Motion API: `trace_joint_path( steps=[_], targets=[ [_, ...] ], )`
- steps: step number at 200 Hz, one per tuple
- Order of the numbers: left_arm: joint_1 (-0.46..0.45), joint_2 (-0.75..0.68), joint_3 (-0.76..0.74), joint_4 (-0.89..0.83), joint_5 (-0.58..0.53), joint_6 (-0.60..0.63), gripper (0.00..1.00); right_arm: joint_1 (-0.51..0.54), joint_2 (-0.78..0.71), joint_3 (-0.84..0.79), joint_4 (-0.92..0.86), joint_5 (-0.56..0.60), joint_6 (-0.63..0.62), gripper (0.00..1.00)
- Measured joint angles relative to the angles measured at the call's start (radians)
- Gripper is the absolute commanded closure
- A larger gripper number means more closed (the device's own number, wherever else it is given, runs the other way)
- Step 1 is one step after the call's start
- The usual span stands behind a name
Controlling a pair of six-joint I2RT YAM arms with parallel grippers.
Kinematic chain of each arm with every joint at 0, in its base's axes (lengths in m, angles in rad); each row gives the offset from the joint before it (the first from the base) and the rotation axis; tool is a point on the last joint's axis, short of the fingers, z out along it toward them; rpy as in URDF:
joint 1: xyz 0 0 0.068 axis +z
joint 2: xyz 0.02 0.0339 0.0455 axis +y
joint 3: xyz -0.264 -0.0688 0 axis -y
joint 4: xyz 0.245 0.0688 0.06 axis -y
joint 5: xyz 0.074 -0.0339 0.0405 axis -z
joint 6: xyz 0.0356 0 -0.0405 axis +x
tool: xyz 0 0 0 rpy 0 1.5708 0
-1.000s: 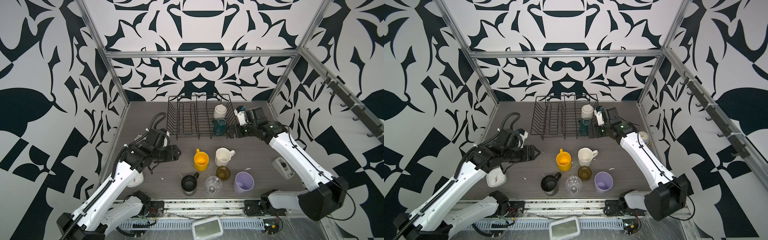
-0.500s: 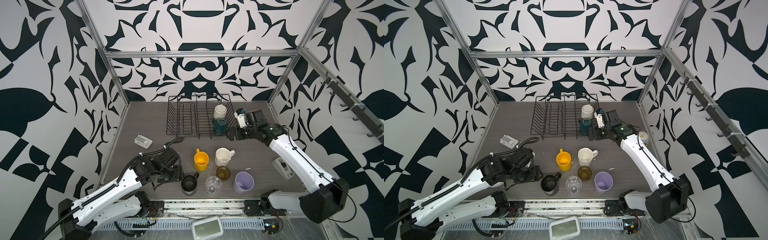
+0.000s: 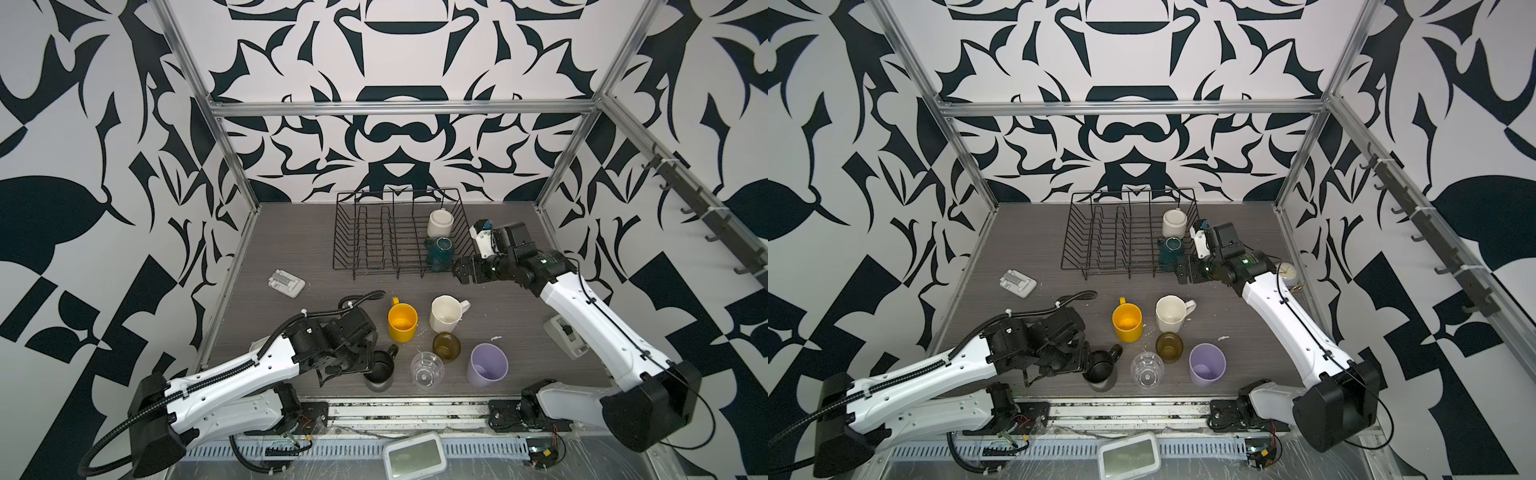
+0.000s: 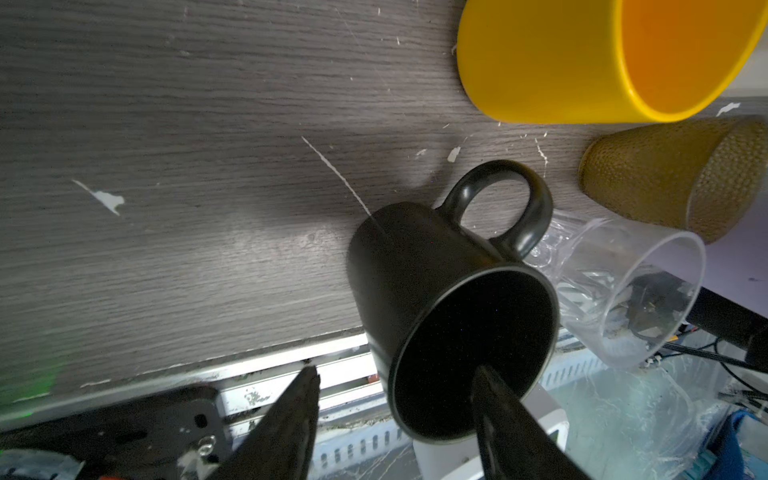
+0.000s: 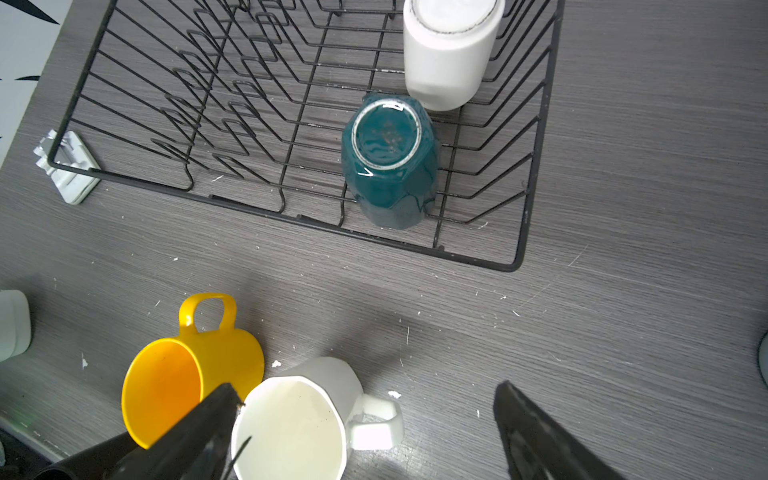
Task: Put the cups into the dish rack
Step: 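Lower the left gripper to the black mug while the right gripper hovers by the rack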
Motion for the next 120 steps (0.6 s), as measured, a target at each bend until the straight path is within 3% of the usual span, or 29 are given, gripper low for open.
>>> trace_joint_path(
  steps=[120],
  targets=[
    [-0.033,0.124,-0.014,0.070,-0.048,-0.053,0.66,0.000,-0.034,-0.049,0.017,-0.003,0.000,0.02]
  ],
)
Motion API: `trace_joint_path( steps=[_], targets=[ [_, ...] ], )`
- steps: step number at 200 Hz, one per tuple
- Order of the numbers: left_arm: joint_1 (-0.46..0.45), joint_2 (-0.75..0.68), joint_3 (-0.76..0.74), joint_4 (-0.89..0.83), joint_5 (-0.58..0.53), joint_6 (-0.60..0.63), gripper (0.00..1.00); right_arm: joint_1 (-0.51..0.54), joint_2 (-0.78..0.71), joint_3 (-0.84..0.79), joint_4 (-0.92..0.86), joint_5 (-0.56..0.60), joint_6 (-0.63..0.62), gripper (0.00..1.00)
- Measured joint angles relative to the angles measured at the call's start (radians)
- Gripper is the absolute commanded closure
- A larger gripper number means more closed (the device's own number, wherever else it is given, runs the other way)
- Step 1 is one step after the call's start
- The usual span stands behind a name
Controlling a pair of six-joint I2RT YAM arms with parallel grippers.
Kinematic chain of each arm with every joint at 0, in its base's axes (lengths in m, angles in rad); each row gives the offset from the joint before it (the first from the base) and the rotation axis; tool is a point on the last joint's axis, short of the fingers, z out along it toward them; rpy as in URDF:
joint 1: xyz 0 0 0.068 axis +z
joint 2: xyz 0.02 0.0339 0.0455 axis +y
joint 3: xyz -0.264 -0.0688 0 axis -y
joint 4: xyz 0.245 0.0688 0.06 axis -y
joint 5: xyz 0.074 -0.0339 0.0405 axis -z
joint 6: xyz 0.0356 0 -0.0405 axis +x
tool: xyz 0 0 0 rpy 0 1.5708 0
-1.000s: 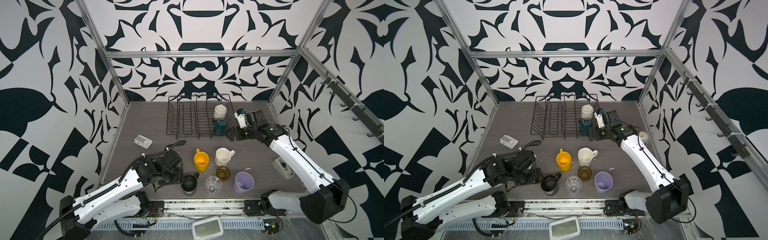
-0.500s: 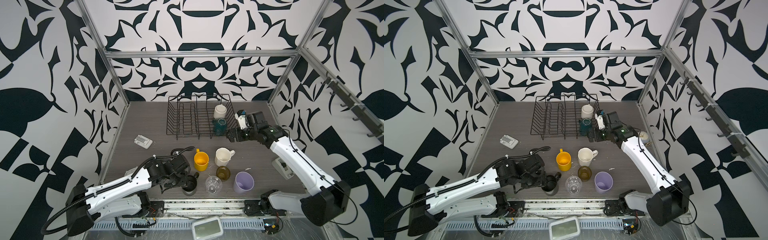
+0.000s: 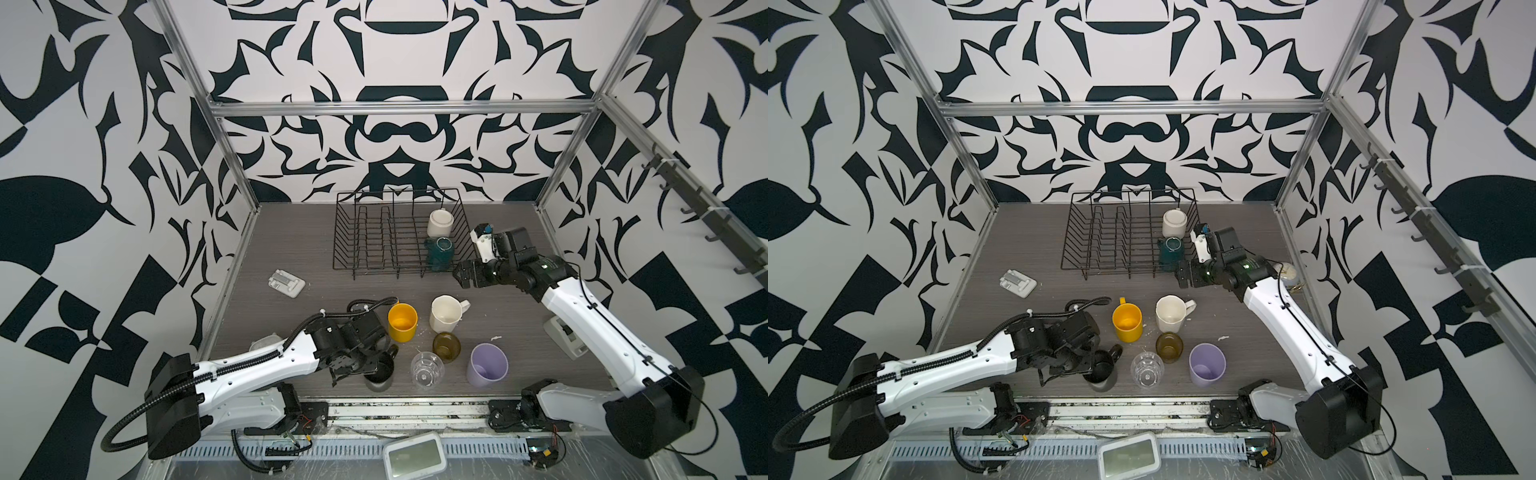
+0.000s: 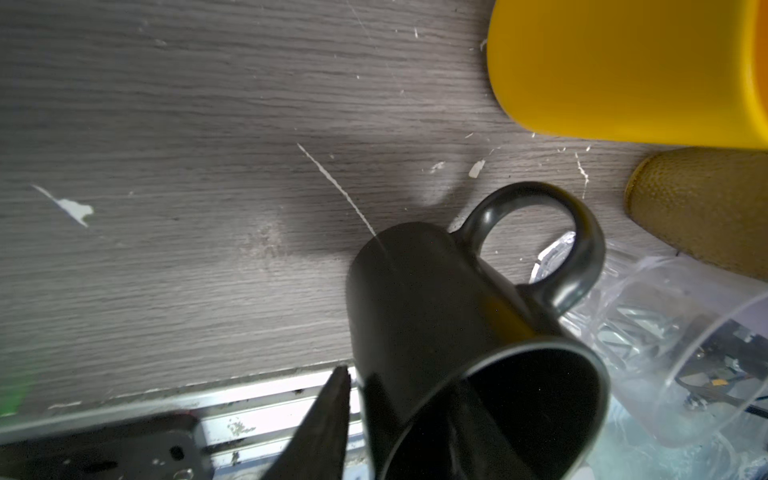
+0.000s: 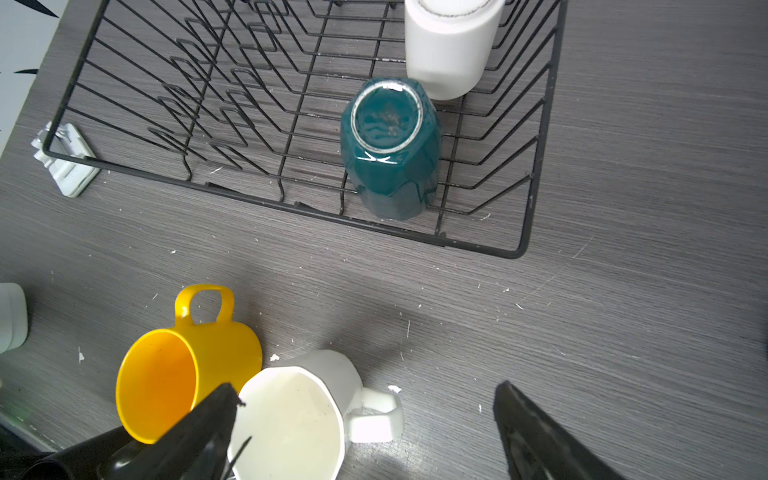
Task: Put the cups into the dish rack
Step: 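Lower the left gripper to the black mug while the right gripper hovers by the rack, then grasp the black mug rim with the left gripper and lift it toward the right gripper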
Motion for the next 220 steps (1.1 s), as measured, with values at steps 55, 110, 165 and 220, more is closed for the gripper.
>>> trace_joint_path(
  steps=[55,110,165,220],
  targets=[
    [0.000,0.009,-0.004,0.002,-0.006,-0.016,0.79,0.000,-0.020,-0.008,0.000,0.000,0.000,0.02],
    [-0.002,-0.005,-0.017,-0.019,-0.016,-0.015,0.95,0.000,-0.026,-0.017,0.001,-0.013,0.000,0.02],
    [-0.002,-0.035,-0.010,-0.100,-0.064,0.002,1.00,0.000,-0.030,-0.019,0.005,-0.026,0.003,0.02],
    [0.043,-0.249,0.183,-0.251,-0.182,0.132,1.00,0.000,-0.076,-0.019,0.041,-0.126,0.034,0.02]
  ],
)
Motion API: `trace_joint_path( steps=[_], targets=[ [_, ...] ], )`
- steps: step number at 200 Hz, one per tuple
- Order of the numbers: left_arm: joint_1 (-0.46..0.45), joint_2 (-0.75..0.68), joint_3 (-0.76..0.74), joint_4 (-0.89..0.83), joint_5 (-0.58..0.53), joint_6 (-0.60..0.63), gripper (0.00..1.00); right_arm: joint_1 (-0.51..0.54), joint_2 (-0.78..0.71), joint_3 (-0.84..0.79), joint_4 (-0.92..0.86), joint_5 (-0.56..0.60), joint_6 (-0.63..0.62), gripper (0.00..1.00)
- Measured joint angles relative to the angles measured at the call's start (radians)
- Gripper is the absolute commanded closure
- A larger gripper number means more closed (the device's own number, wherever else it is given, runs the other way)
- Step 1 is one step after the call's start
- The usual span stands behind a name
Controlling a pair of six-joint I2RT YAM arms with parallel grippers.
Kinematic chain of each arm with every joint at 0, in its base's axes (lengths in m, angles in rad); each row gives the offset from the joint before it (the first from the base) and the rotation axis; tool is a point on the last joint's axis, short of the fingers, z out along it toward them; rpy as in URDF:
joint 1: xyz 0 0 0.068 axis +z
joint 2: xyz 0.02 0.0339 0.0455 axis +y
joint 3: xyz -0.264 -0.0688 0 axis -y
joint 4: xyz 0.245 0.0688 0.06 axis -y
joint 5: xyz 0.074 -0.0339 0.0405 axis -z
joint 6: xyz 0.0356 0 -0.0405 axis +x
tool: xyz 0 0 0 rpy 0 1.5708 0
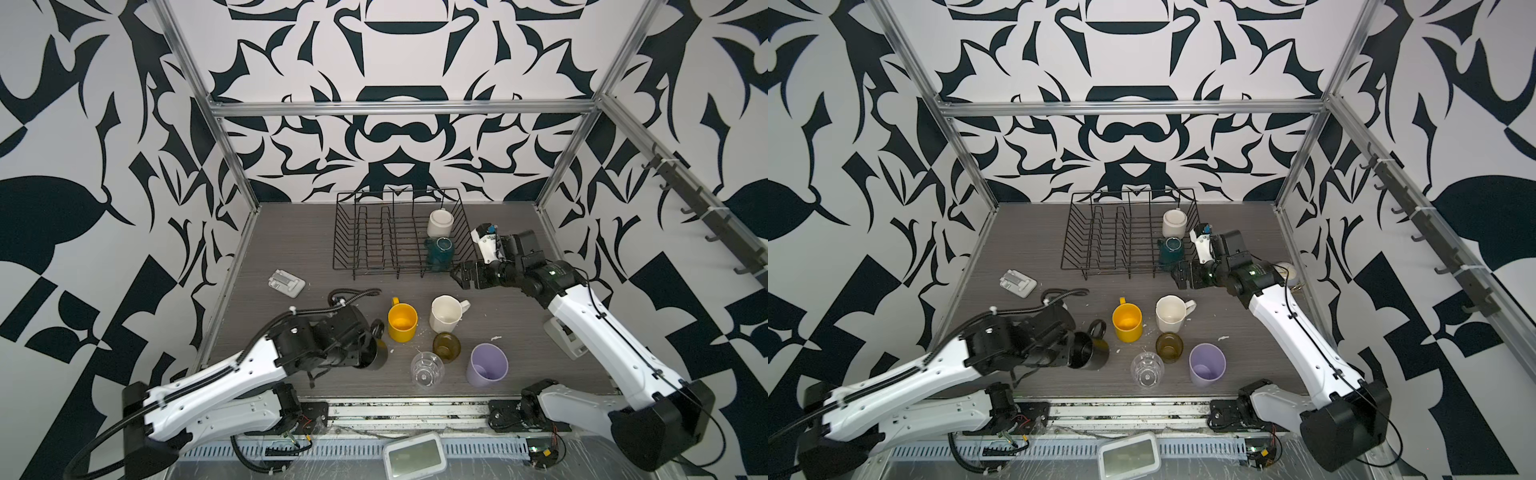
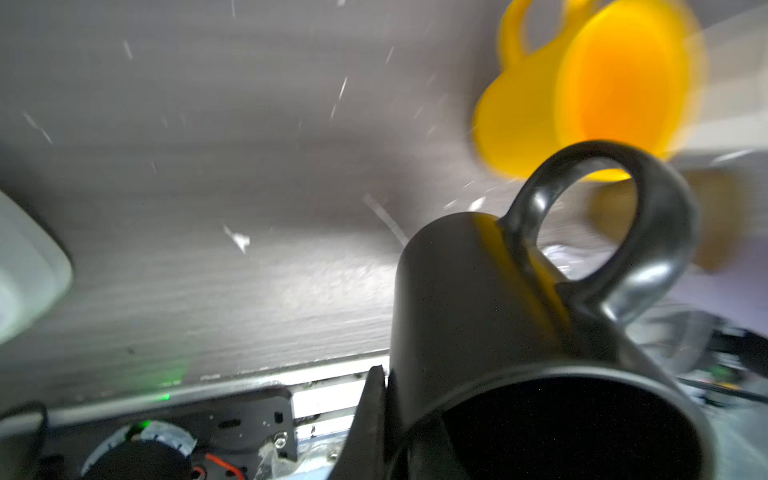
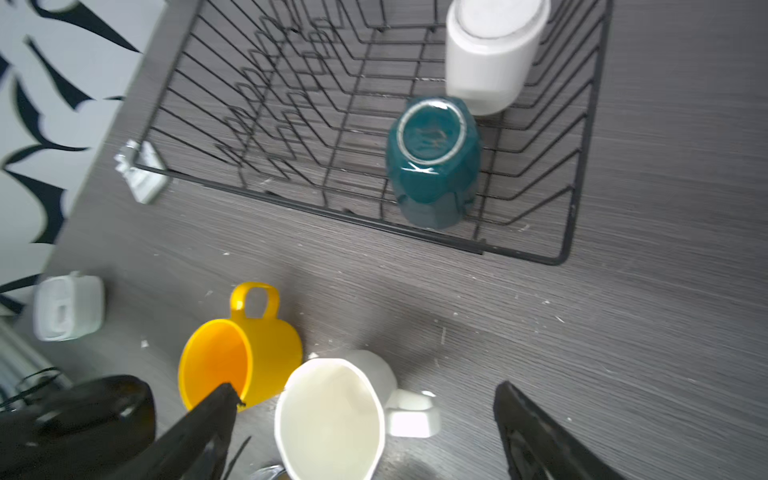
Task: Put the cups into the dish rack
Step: 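Grasp the black mug rim with the left gripper and lift it toward the right gripper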
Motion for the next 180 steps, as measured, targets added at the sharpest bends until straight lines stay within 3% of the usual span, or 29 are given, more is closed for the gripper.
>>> trace_joint_path(
  steps=[36,74,133,180],
  targets=[
    [0.093,-0.116,0.146,0.013,-0.033,0.138,1.00,0.000,-0.073,0.000,0.064,-0.112,0.041,0.01],
    [0.226,-0.111,0.148,0.087,0.037,0.257,1.00,0.000,-0.109,-0.002,0.184,-0.269,0.101,0.01],
    [0.564,-0.062,0.016,0.384,0.439,0.299,1.00,0.000,-0.113,-0.102,0.433,-0.493,0.248,0.02],
    [0.679,-0.012,-0.088,0.684,0.766,0.192,1.00,0.028,-0.117,-0.187,0.615,-0.555,0.335,0.01]
  ],
)
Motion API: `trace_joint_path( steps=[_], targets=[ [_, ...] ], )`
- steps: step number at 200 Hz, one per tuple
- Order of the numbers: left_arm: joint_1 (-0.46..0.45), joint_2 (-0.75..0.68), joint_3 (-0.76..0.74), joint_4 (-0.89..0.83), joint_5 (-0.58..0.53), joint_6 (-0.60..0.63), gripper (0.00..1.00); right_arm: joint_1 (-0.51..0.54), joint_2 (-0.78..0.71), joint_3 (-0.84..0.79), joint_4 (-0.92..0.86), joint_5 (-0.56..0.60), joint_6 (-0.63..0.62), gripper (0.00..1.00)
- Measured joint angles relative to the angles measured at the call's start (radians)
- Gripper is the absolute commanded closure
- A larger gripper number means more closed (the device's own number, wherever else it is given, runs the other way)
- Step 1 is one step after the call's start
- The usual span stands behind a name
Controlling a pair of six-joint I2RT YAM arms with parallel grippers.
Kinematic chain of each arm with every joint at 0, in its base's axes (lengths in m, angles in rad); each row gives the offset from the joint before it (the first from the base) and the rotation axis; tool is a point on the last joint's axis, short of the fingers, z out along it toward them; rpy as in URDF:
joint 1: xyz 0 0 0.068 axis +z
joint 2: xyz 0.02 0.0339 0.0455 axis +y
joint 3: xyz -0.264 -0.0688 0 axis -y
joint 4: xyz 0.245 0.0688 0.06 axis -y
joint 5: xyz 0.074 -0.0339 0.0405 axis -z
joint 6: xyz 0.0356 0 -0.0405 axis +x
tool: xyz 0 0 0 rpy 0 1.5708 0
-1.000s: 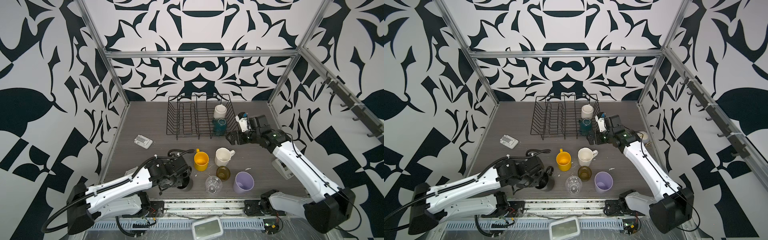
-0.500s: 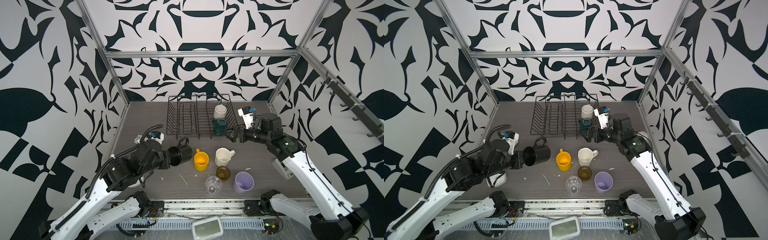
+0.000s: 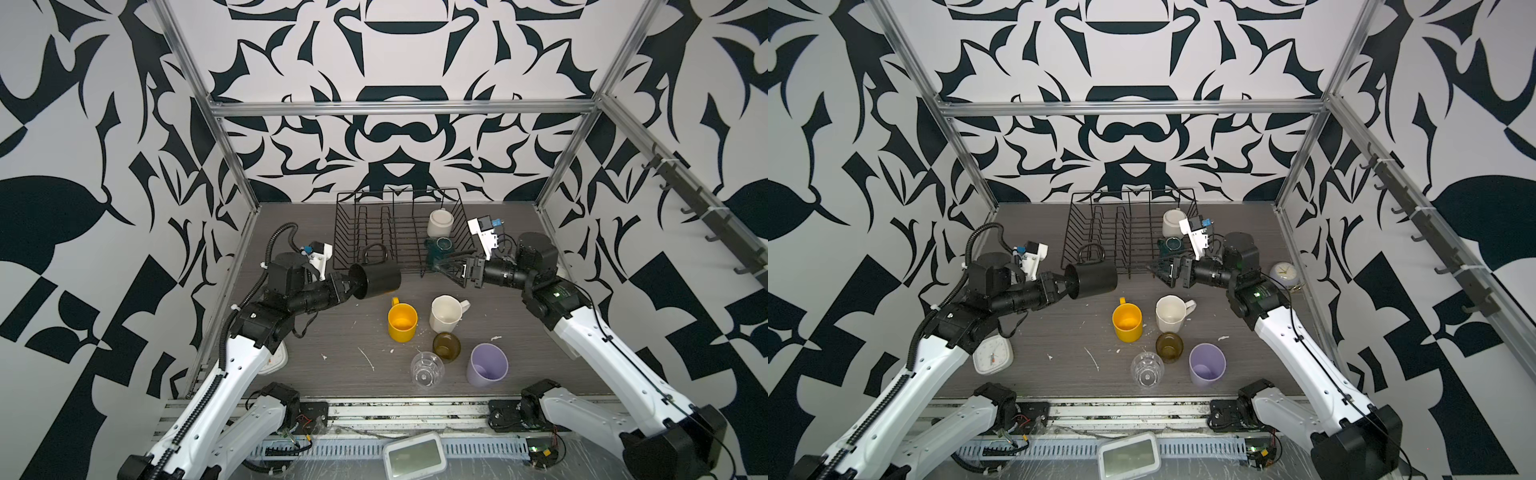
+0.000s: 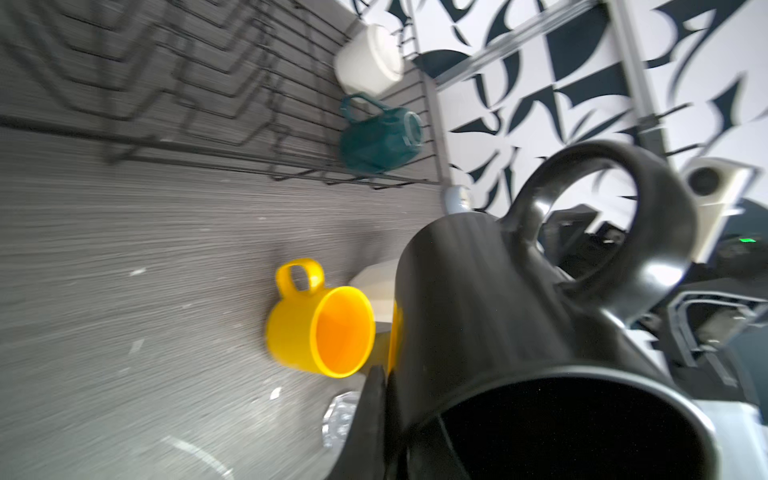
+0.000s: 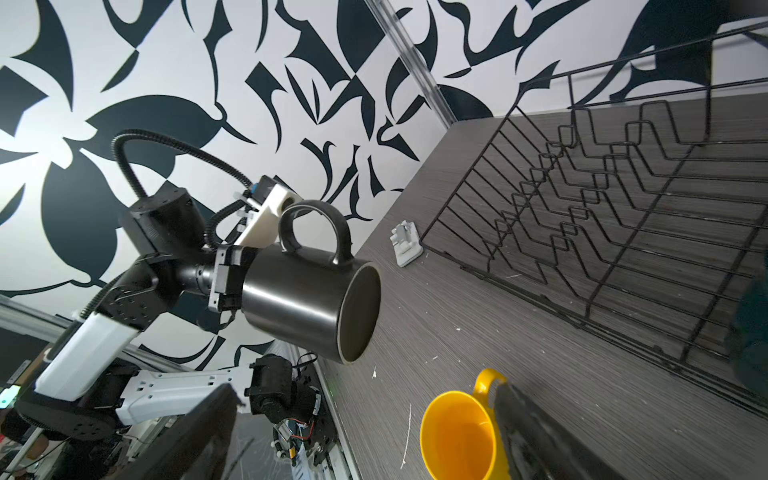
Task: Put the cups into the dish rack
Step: 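Grasp the black mug rim with the left gripper and lift it toward the right gripper, then bring the right gripper to the black mug base while the left holds it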
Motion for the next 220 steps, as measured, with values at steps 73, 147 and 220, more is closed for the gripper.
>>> trace_joint_path(
  steps=[73,147,220],
  targets=[
    [0.005,0.014,-0.032,0.236,0.229,-0.102,1.00,0.117,0.088,-0.006,0.164,-0.012,0.031,0.01],
    [0.010,0.050,-0.048,0.306,0.314,-0.153,1.00,0.216,0.145,0.024,0.225,-0.010,0.026,0.01],
    [0.010,0.064,-0.063,0.357,0.357,-0.193,1.00,0.256,0.196,0.067,0.254,-0.011,0.025,0.01]
  ],
)
